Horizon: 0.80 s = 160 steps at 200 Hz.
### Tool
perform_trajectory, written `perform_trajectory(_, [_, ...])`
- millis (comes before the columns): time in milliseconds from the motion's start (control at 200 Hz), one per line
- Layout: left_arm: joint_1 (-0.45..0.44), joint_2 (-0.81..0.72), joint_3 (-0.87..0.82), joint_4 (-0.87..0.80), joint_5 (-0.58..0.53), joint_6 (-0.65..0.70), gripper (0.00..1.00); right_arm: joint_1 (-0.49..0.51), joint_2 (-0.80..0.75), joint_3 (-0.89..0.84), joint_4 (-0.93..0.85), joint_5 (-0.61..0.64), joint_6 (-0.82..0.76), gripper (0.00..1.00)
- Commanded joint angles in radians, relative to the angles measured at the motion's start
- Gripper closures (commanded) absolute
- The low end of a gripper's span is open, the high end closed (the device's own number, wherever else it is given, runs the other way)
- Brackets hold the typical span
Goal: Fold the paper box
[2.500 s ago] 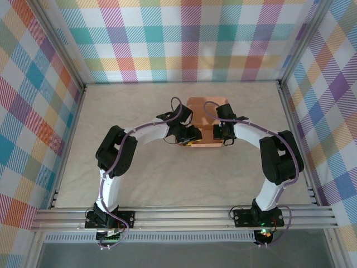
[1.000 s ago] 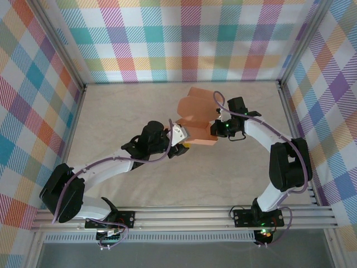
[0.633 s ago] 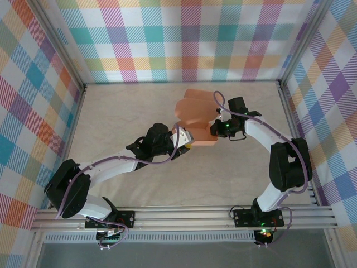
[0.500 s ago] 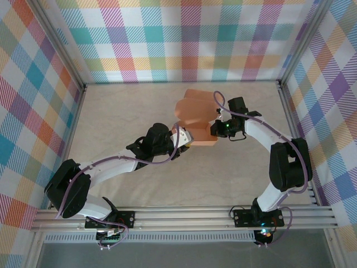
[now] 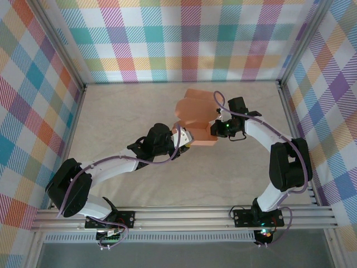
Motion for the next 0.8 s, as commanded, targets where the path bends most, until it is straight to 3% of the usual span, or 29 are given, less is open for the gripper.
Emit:
perform_trajectory(0, [-0.010, 0.009, 0.026, -0.012, -0.005, -0.006, 0.80, -0.002, -0.025, 0.006, -0.010, -0.044, -0.016, 1.00])
perform_trajectory(75, [-0.012, 0.011, 0.025, -0.008, -0.003, -0.009, 0.98, -0.001, -0.024, 0.006, -0.011, -0.041, -0.016, 1.00])
perform_trajectory(140, [-0.012, 0.011, 0.024, -0.005, -0.002, -0.010, 0.99, -0.001, -0.024, 0.006, -0.011, -0.040, -0.017, 1.00])
perform_trajectory(200, [-0.011, 0.010, 0.023, -0.005, -0.005, -0.010, 0.92, -0.002, -0.023, 0.007, -0.012, -0.032, -0.014, 1.00])
perform_trajectory(300, [-0.009, -0.002, 0.012, 0.016, -0.018, -0.022, 0.66, -0.002, -0.020, 0.011, -0.018, -0.007, -0.005, 1.00])
perform_trajectory(460, [0.029, -0.060, -0.030, 0.062, -0.032, -0.097, 0.47, -0.001, -0.029, 0.006, -0.011, 0.029, 0.005, 1.00])
perform_trajectory(705, [0.257, -0.198, -0.107, 0.150, -0.014, -0.449, 0.44, -0.002, -0.034, 0.012, -0.020, 0.043, 0.002, 1.00])
perform_trajectory(795, [0.330, -0.213, -0.091, 0.108, -0.066, -0.579, 0.53, -0.001, -0.035, 0.012, -0.019, 0.036, 0.003, 1.00])
